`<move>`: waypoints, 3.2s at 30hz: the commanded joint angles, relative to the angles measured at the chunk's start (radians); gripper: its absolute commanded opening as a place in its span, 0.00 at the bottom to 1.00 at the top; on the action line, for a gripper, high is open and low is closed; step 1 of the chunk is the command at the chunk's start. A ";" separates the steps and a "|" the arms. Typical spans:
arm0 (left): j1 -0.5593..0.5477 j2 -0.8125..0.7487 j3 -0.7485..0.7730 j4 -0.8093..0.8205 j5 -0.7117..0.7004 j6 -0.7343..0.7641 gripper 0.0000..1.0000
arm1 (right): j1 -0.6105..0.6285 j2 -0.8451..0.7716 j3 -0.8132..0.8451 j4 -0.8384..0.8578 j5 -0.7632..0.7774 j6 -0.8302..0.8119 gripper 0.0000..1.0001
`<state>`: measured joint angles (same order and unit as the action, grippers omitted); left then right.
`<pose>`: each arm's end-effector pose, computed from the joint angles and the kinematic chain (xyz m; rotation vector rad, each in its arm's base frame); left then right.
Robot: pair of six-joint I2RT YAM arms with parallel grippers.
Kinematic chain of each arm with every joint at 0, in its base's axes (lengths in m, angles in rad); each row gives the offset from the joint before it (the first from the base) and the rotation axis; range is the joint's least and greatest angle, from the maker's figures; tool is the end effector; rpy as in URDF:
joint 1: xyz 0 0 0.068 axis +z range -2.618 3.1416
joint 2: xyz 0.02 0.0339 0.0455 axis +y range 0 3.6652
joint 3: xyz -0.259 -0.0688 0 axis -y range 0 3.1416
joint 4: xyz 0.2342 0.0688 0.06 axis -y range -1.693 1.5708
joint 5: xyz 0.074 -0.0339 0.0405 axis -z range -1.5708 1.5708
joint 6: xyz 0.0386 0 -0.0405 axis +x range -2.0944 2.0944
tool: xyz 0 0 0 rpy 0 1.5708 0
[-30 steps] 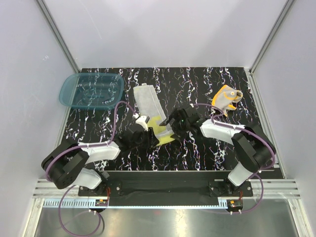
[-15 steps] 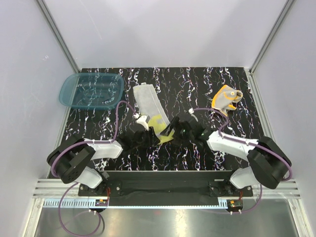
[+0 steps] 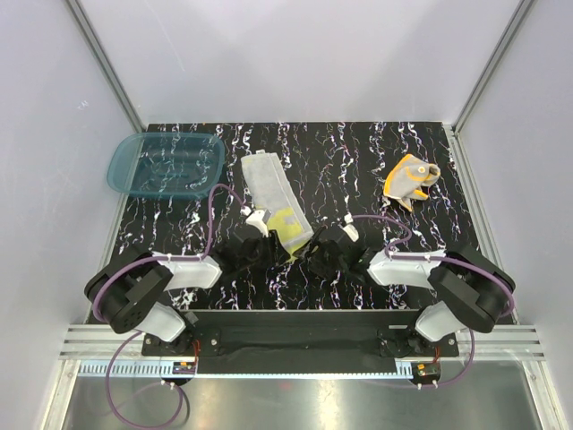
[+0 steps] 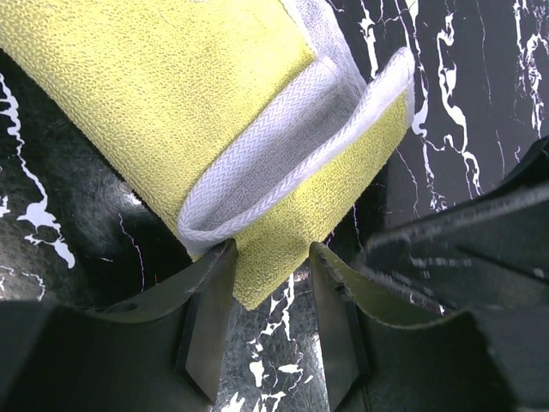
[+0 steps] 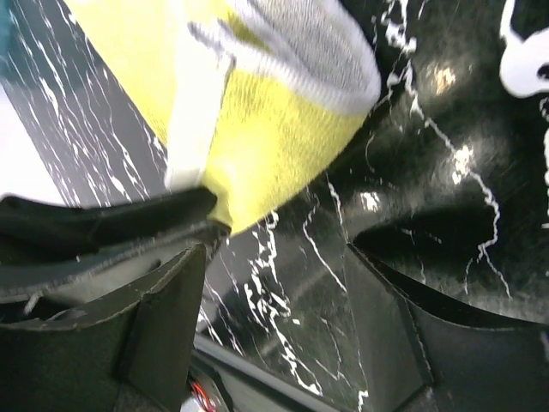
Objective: Roll the towels
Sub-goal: Roll the towel
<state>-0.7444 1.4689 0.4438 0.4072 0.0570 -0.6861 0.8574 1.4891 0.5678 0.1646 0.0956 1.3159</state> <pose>0.1884 -0.1766 0.1369 0.1019 2.3219 -0.8366 0.1795 0.2018 0.1442 0.6265 2.4548 0.9101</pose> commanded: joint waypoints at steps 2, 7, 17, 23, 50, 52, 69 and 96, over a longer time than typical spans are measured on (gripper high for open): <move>0.002 -0.013 -0.028 0.018 0.032 -0.007 0.45 | 0.002 0.051 0.006 0.068 0.093 0.039 0.72; 0.002 -0.016 -0.027 0.025 0.052 -0.007 0.45 | 0.002 0.155 0.015 0.148 0.082 0.074 0.66; 0.000 -0.053 -0.033 0.018 0.092 -0.004 0.45 | 0.000 0.157 -0.011 0.181 0.085 0.074 0.27; -0.019 -0.117 -0.043 0.001 0.107 0.014 0.46 | 0.000 0.001 0.003 -0.100 0.084 0.013 0.11; -0.659 -0.045 0.067 0.071 -0.665 0.591 0.68 | -0.038 0.022 0.322 -0.683 -0.163 -0.198 0.07; -0.661 -0.025 0.059 0.107 -0.643 0.594 0.69 | -0.046 0.016 0.316 -0.686 -0.181 -0.201 0.06; -0.662 0.105 0.118 0.108 -0.654 0.602 0.18 | -0.055 -0.098 0.207 -0.675 -0.266 -0.158 0.07; -0.165 0.099 0.061 0.166 0.300 0.108 0.11 | -0.092 -0.457 0.210 -0.683 0.016 -0.273 0.74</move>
<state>-0.9604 1.5246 0.5076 0.4637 0.1692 -0.4644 0.7696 1.0309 0.8219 -0.5720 0.0647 1.0721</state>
